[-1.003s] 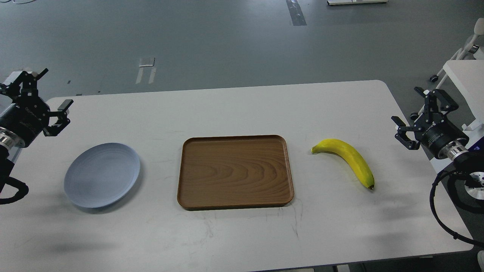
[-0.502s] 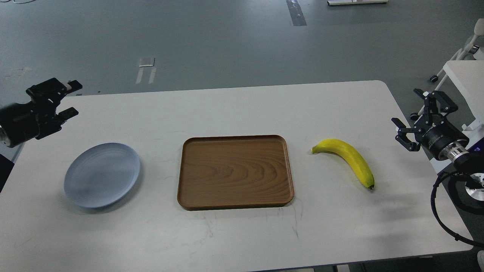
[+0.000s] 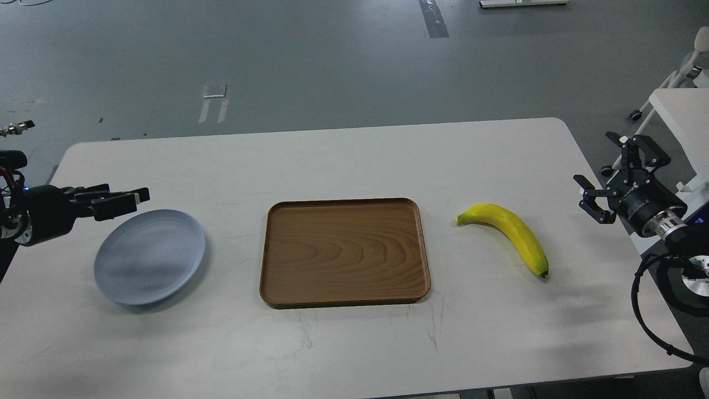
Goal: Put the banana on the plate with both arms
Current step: 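Grip the rim of the blue plate with the left gripper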
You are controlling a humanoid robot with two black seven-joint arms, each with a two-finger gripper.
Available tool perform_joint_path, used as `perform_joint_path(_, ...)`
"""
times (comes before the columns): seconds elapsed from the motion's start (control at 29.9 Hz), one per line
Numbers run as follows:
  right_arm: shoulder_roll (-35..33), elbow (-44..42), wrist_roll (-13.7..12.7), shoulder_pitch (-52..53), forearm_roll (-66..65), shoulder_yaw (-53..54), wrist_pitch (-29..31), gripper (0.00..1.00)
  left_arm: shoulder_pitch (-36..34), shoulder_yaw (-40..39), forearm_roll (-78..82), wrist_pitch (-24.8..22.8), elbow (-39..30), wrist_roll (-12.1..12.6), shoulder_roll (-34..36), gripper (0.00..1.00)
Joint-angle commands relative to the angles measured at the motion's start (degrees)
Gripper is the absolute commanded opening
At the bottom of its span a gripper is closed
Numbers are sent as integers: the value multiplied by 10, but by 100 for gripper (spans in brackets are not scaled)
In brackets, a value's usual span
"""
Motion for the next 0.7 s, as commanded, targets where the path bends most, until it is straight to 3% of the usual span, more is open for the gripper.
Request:
perform_joint_path(0.0, 0, 1, 0, -1, 0, -1, 0, 100, 5, 35, -3, 21, 40, 0, -5, 100)
perform_joint_path(0.2, 0, 1, 0, -5, -3, 0, 0, 100, 19, 55, -36, 22, 86, 0, -34, 100)
perform_joint_path(0.67, 0, 1, 0, -7, -3, 1, 0, 100, 47, 55, -72, 22, 113, 0, -50, 97)
